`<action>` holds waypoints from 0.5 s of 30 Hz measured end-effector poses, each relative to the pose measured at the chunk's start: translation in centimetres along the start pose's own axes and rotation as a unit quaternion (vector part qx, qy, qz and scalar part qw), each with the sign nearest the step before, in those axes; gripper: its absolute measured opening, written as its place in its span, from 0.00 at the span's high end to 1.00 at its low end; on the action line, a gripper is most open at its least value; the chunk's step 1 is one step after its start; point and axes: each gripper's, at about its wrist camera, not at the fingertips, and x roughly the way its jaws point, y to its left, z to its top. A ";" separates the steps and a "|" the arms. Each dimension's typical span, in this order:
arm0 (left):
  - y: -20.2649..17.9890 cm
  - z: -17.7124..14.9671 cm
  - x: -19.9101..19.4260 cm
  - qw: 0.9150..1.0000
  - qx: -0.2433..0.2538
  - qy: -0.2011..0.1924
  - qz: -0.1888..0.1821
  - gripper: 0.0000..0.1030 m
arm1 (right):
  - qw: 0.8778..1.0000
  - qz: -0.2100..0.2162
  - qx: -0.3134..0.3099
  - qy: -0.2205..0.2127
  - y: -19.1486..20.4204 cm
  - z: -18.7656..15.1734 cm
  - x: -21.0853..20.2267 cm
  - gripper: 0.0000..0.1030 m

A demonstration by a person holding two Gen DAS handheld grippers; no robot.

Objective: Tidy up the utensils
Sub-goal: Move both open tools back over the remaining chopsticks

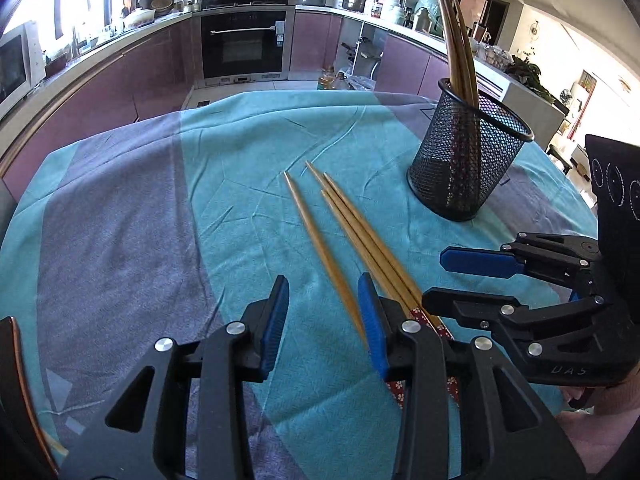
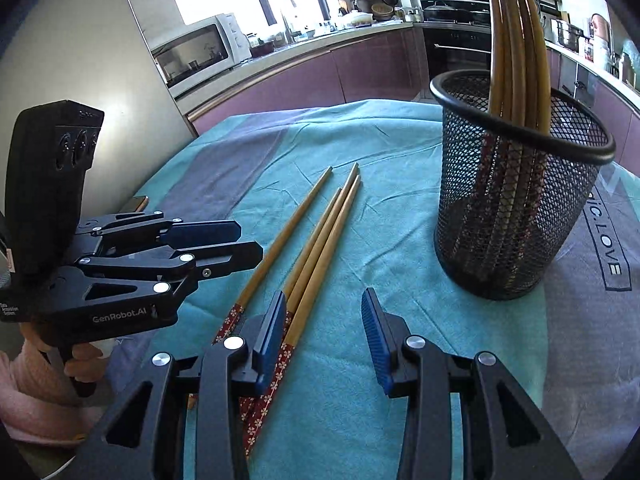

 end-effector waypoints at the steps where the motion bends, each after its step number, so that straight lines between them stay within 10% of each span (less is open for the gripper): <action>1: -0.1 -0.1 0.2 1.000 0.001 0.001 0.000 0.65 | 1.000 0.000 0.000 0.001 0.0 0.1 0.1 0.63; 15: -0.5 0.3 1.5 1.000 0.001 0.010 0.004 0.67 | 1.000 -0.025 -0.011 0.005 0.4 0.3 0.7 0.64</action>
